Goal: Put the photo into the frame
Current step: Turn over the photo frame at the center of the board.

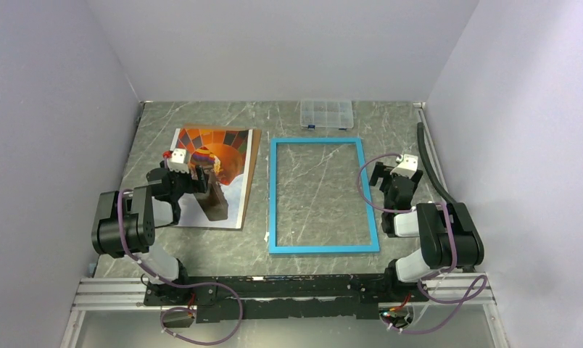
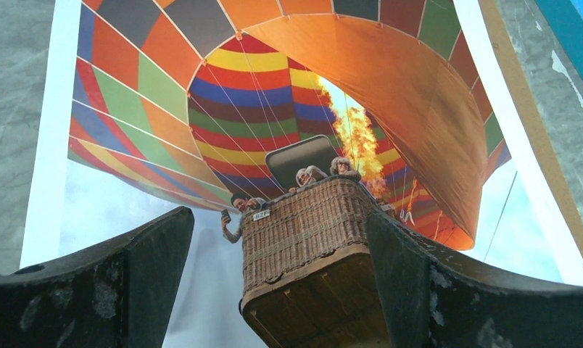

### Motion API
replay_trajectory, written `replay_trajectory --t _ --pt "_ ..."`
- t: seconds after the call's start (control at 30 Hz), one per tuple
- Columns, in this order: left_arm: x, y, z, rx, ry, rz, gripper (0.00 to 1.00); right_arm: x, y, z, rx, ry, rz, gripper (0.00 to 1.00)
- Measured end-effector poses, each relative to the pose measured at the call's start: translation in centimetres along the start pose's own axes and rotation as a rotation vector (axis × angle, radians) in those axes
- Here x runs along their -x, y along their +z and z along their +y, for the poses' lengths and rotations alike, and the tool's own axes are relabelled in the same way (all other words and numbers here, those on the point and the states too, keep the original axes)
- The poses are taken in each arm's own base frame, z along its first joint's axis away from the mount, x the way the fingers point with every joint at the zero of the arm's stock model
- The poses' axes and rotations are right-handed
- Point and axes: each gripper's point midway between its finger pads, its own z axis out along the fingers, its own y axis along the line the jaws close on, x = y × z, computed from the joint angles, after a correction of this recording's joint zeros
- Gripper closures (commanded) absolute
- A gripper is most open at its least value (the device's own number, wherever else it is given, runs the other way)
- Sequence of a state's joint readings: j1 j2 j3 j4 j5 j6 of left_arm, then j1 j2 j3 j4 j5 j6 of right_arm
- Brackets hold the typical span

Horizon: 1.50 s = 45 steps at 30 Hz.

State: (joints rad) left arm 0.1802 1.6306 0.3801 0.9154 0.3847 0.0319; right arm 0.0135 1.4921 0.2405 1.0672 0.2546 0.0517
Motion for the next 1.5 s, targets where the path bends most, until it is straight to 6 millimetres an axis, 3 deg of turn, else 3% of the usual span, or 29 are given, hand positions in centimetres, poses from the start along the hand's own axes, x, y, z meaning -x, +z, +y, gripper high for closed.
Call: replay_trajectory --t 0.13,0.27,0.37,0.5,0.6,0.7,0.8,0.9,1.03,1.17,1.27,1.4,1.5 --pt "0.6 0.0 0.2 -0.003 -0.023 0.032 0.05 0.2 -0.2 -0.5 -0.033 0.0 0.013 0.0" --pt "4.7 0.7 0.9 0.002 -0.028 0.032 0.05 2.9 -0.1 0.2 -0.038 -0.004 -0.002 0.0" --pt "9.0 1.1 1.5 0.006 -0.027 0.031 0.07 6.1 0.5 1.3 -0.045 0.033 0.027 0.0" --pt "13.4 1.3 2.1 0.008 -0.051 0.093 0.08 12.2 1.9 3.9 0.031 0.134 0.045 0.0" --pt "16.3 1.1 2.6 0.028 -0.072 0.154 0.13 14.9 1.4 6.1 0.119 0.318 0.053 0.0" --pt "17.8 0.5 3.0 0.047 -0.097 0.221 0.14 14.1 0.5 7.3 0.18 0.44 0.109 0.0" --pt "18.3 -0.3 3.1 0.053 -0.123 0.28 0.14 11.5 -0.4 8.5 0.243 0.512 0.2 0.0" --pt "17.1 -1.2 2.8 0.049 -0.15 0.338 0.15 9.3 -1.7 9.6 0.29 0.559 0.287 0.0" --pt "15.1 -1.9 2.3 0.036 -0.186 0.407 0.16 8.5 -2.8 11.9 0.303 0.533 0.368 0.0" --pt "13.4 -2.3 1.7 0.007 -0.221 0.449 0.18 8.9 -5.0 19.0 0.375 0.38 0.41 0.0" --pt "11.6 -2.6 1.3 -0.013 -0.254 0.502 0.22 8.2 -6.7 23.9 0.405 0.268 0.46 0.0" --pt "10.2 -2.6 1.4 -0.023 -0.291 0.578 0.24 4.9 -7.8 28.6 0.359 0.103 0.535 0.0" --pt "9.9 -2.7 1.6 -0.027 -0.304 0.602 0.21 1.6 -9.1 30.5 0.346 -0.002 0.595 0.0"
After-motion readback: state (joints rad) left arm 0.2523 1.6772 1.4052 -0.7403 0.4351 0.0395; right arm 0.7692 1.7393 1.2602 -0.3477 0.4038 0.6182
